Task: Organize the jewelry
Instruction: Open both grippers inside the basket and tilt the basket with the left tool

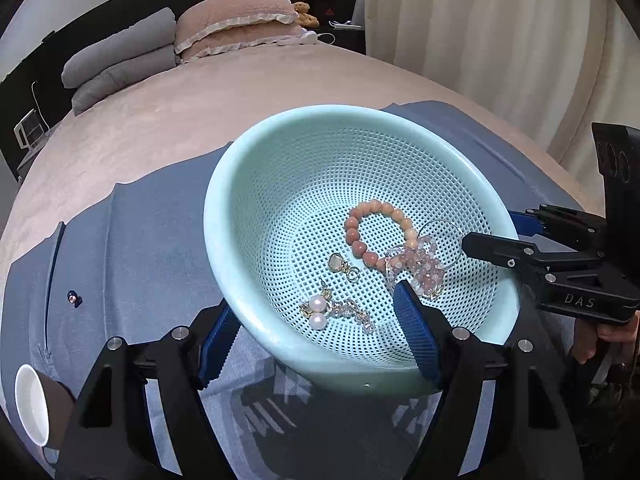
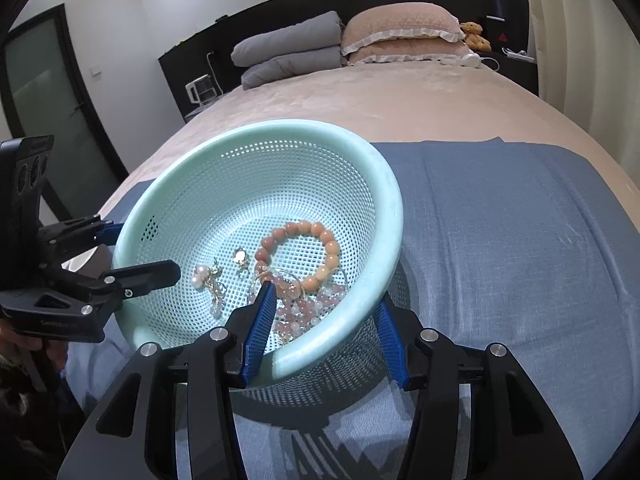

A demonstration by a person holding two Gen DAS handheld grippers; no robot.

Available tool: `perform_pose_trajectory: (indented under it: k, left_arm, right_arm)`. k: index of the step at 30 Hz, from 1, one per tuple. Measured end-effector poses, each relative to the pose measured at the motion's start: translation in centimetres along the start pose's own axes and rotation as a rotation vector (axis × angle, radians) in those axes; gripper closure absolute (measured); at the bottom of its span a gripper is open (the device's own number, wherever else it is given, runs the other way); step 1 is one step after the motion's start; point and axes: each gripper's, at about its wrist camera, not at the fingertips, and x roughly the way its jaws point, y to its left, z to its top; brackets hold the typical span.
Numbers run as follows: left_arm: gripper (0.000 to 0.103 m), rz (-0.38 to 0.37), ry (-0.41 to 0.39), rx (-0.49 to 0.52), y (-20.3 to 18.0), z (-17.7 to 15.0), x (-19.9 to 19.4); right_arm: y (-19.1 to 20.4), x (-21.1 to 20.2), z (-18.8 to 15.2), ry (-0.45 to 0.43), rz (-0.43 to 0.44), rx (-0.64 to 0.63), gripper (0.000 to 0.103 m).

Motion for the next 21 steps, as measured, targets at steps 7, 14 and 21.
perform_pose_trajectory:
  k: [7,14,21]
  left_arm:
    - [0.029,-0.003,0.020,-0.016,-0.6,-1.9,-1.0]
    - [0.029,0.001,0.067,-0.031,-0.3,-3.6,-0.3]
    - [0.027,0.000,0.093,-0.039,-0.1,-4.4,0.7]
  right_arm:
    - [1.5,-1.8,-1.8,0.004,-0.019,-0.029,0.056]
    - [1.9,-1.1,-3.3,0.039,-0.016,-0.031,0.056]
    - [1.9,-0.4,-3.8,0.056,-0.022,-0.031,0.054]
